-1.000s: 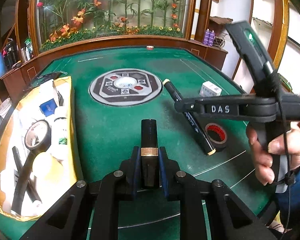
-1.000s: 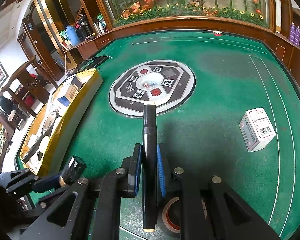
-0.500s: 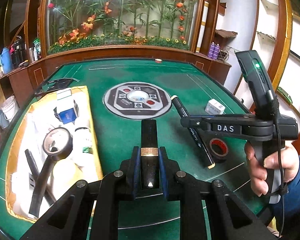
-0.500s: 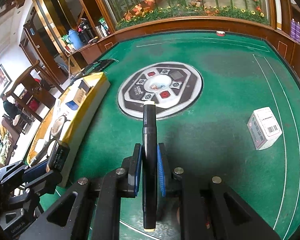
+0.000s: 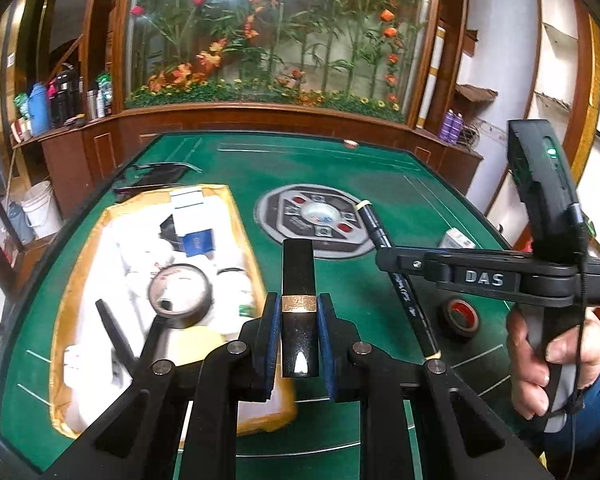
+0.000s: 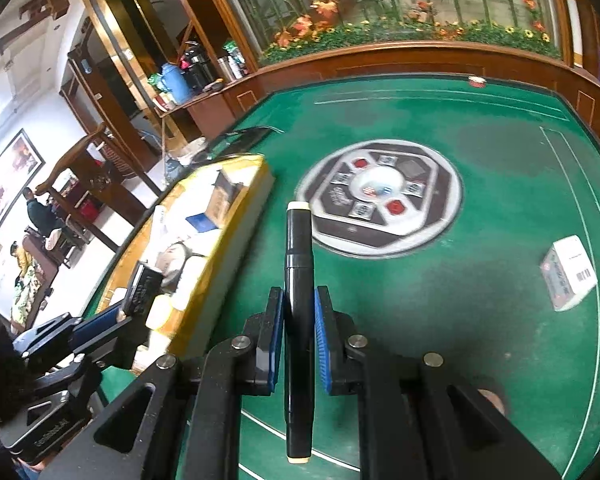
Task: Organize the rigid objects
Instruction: 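Carry both black markers over the tray with both grippers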
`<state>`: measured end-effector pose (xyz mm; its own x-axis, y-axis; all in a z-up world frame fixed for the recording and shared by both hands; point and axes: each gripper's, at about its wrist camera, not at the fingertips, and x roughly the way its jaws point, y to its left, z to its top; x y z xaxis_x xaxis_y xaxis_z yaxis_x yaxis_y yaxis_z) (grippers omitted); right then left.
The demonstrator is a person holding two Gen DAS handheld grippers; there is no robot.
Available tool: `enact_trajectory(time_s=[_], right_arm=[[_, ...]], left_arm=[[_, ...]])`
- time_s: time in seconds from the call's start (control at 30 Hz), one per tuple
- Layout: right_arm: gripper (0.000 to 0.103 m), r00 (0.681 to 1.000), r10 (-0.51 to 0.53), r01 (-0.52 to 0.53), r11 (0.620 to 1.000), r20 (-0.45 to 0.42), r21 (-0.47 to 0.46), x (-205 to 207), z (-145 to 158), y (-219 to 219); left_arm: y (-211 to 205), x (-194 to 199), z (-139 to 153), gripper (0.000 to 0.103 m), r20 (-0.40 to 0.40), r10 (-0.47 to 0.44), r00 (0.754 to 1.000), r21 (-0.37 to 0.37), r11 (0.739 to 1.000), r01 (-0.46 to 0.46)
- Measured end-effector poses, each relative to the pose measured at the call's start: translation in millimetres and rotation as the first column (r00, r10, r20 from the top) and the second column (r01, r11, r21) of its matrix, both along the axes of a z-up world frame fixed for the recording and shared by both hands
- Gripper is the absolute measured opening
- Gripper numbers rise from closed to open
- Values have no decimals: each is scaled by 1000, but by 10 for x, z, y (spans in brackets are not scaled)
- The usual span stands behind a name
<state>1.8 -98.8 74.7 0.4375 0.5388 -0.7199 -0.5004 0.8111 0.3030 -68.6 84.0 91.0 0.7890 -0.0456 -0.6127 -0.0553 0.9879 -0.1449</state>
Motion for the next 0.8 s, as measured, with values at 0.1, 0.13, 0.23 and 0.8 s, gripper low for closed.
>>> enact_trajectory(time_s=[0.1,0.13,0.23,0.8], right_arm=[[14,1000,22,-22,1000,7,17,-47,90,138],[14,999,30,-30,999,12,21,-67,121,196],[14,998,58,-59,997,16,41,-120,190,388],[14,987,149,-149,989,-55,8,-251,-117,1560]], left_arm=[[182,-40,-2,18,4,41,999,-8,999,-41],[252,-51,-10,18,3,59,998,-11,998,-59],[465,-93,-37,18,2,109,994,-26,994,-109],[1175,-64,-485,18,-90,271,958,-59,959,-276]])
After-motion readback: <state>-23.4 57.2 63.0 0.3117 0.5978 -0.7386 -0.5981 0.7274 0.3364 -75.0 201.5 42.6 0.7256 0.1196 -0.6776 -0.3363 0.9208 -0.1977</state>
